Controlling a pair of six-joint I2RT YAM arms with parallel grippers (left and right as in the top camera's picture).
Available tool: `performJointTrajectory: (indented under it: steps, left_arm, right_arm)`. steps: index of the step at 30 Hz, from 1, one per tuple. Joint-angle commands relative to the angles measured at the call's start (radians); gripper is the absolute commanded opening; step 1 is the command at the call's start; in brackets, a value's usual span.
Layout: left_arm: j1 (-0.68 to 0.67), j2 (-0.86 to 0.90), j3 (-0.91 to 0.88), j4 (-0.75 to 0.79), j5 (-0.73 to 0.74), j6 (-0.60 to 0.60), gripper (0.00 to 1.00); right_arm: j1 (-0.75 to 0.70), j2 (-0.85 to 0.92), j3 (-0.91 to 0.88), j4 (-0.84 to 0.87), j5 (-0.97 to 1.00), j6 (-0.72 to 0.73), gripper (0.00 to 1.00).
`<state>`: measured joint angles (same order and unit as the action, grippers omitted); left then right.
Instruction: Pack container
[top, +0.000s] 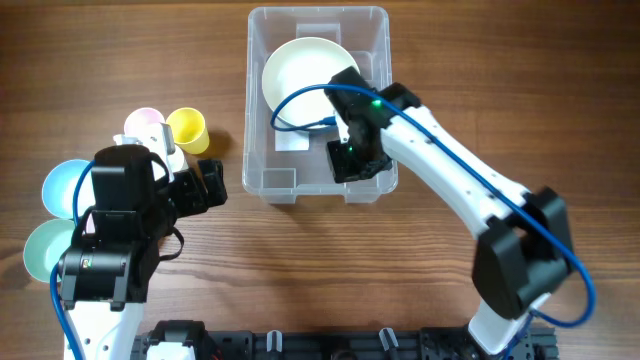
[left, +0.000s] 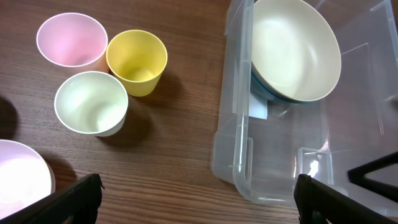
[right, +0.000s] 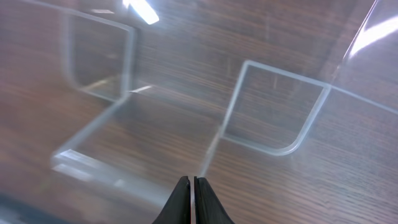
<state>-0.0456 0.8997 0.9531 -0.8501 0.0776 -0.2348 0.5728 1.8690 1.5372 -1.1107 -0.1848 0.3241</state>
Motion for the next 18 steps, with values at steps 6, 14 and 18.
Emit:
performJointTrajectory:
  steps: [6,14,18]
  left_arm:
    - [0.005,0.000,0.019,0.000,0.015,-0.009,1.00]
    - [0.005,0.000,0.019,0.000,0.015,-0.009,1.00]
    - [0.005,0.000,0.019,0.000,0.015,-0.009,1.00]
  right_arm:
    - [0.013,-0.019,0.019,0.061,-0.135,-0.063,0.04]
    - [0.085,-0.009,0.018,0.031,-0.135,-0.063,0.04]
    - [0.137,-0.007,0.016,-0.021,-0.135,-0.058,0.04]
